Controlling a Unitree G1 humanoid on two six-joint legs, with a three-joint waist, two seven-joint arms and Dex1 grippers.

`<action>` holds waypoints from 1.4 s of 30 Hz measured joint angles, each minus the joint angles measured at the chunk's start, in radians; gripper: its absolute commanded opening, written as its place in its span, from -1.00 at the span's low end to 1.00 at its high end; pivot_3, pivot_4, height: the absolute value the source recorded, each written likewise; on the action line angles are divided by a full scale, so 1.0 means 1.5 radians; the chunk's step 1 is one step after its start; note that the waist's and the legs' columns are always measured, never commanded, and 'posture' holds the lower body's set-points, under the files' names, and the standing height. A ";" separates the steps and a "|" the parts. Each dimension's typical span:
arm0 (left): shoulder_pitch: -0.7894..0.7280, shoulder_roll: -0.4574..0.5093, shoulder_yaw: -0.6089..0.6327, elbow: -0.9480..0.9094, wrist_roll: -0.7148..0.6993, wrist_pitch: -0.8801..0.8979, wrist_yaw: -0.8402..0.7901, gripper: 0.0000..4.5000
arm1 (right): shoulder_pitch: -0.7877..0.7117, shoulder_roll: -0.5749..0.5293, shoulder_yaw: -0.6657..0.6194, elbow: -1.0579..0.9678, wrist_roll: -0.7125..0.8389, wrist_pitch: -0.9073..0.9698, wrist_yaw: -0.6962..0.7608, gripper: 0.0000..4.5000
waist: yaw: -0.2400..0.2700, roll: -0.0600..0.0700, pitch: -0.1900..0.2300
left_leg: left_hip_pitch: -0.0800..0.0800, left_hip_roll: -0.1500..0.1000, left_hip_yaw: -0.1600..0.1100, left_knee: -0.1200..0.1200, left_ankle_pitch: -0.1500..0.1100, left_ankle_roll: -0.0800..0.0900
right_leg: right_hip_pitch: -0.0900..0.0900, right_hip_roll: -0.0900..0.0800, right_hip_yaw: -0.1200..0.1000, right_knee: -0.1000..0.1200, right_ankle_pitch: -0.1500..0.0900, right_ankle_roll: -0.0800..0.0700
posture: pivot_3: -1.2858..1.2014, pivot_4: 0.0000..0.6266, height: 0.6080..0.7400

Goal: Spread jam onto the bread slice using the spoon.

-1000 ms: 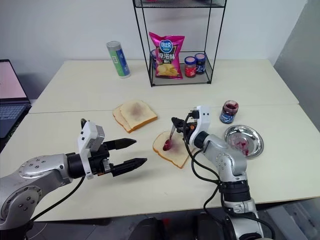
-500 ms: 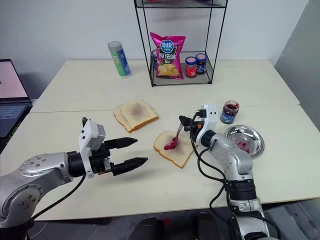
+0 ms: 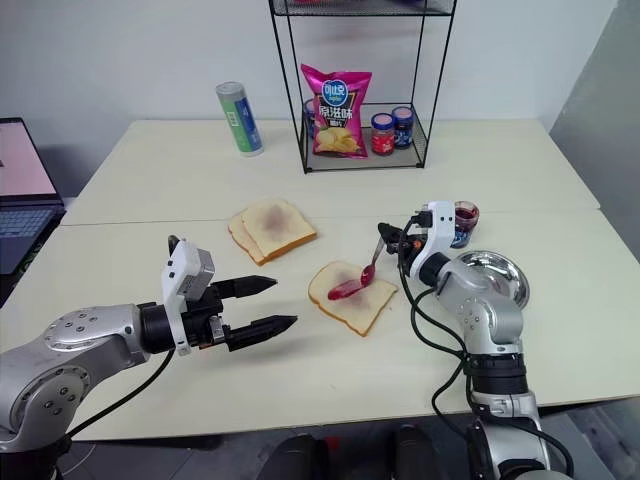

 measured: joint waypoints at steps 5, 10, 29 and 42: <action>0.001 0.000 0.000 0.000 0.000 -0.004 0.000 1.00 | -0.009 0.020 -0.024 -0.006 0.034 0.030 -0.024 -0.98 | -0.001 0.000 0.000 | 0.000 0.000 0.000 0.000 0.000 0.000 | 0.000 0.000 0.000 0.000 0.000 0.000 | 0.03 -0.52 1.00; 0.005 0.000 0.000 0.000 0.000 -0.004 0.002 1.00 | -0.011 0.071 -0.030 -0.021 0.068 0.060 -0.048 -0.98 | -0.003 0.000 0.000 | 0.000 0.000 0.000 0.000 0.000 0.000 | 0.000 0.000 0.000 0.000 0.000 0.000 | 0.03 -0.52 1.00; 0.018 0.001 0.001 -0.002 -0.001 -0.004 0.002 1.00 | 0.017 0.086 0.003 -0.020 0.059 0.068 -0.056 -0.98 | -0.003 0.000 0.000 | 0.000 0.000 0.000 0.000 0.000 0.000 | 0.000 0.000 0.000 0.000 0.000 0.000 | 0.03 -0.52 1.00; 0.005 0.006 0.000 0.000 -0.001 -0.009 -0.013 1.00 | 0.056 0.036 -0.005 -0.061 0.068 0.069 -0.043 -0.98 | -0.001 0.000 0.000 | 0.000 0.000 0.000 0.000 0.000 0.000 | 0.000 0.000 0.000 0.000 0.000 0.000 | 0.03 -0.52 1.00</action>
